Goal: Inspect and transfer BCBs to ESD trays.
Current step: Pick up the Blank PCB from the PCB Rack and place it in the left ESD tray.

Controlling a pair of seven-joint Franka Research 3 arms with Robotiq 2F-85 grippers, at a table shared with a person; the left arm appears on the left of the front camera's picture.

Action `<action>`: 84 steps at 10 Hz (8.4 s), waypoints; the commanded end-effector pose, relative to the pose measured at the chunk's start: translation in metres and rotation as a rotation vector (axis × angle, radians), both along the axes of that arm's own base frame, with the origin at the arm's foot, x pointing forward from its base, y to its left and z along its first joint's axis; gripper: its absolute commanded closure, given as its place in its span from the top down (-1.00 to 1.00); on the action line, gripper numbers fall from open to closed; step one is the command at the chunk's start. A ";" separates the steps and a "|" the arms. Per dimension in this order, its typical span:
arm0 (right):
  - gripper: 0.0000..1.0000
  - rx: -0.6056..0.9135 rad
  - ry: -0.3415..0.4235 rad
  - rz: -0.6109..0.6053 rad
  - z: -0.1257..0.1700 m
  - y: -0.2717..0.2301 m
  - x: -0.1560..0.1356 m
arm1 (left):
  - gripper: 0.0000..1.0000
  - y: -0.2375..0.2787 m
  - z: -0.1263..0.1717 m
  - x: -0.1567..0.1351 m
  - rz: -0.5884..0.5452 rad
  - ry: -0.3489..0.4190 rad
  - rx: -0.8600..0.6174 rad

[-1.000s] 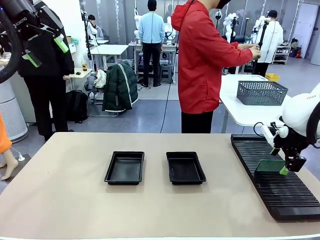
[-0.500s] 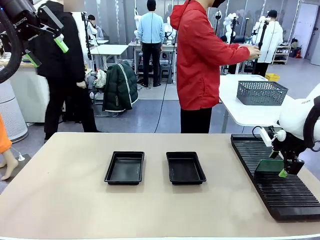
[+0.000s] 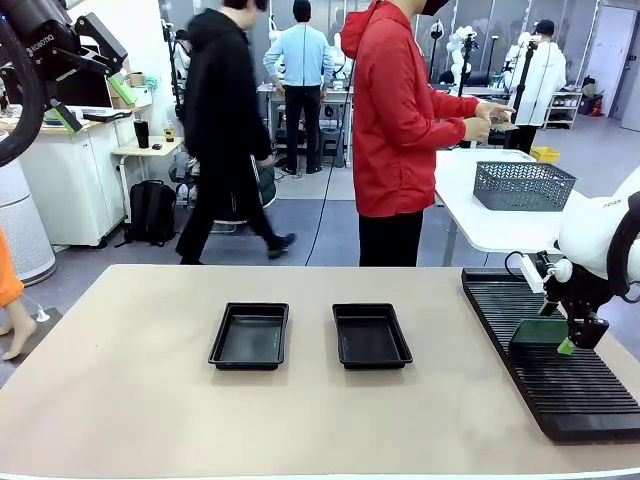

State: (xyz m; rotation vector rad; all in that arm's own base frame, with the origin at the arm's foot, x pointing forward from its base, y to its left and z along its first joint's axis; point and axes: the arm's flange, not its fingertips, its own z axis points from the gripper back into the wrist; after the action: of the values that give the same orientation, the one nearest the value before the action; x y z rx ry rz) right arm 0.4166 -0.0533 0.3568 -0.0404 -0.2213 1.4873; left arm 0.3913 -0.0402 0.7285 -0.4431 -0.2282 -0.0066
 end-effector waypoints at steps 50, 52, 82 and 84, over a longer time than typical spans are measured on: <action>-1.00 -0.052 -0.027 0.027 0.304 -0.032 0.050 | 1.00 0.001 0.000 0.000 -0.004 -0.003 0.003; -1.00 -0.052 -0.027 0.027 0.304 -0.032 0.050 | 1.00 0.001 0.000 0.000 -0.004 -0.003 0.003; -0.95 0.690 0.609 -1.191 0.102 0.284 -0.022 | 1.00 0.001 0.000 0.000 -0.004 -0.003 0.003; -0.95 0.748 0.646 -1.223 0.081 0.314 -0.013 | 1.00 0.001 0.000 0.000 -0.004 -0.003 0.003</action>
State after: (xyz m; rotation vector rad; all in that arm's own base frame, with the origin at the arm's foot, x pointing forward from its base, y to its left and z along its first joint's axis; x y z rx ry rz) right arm 0.3967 0.2431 0.4488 0.7231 -0.1301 0.1283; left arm 0.3913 -0.0404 0.7286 -0.4427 -0.2283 -0.0071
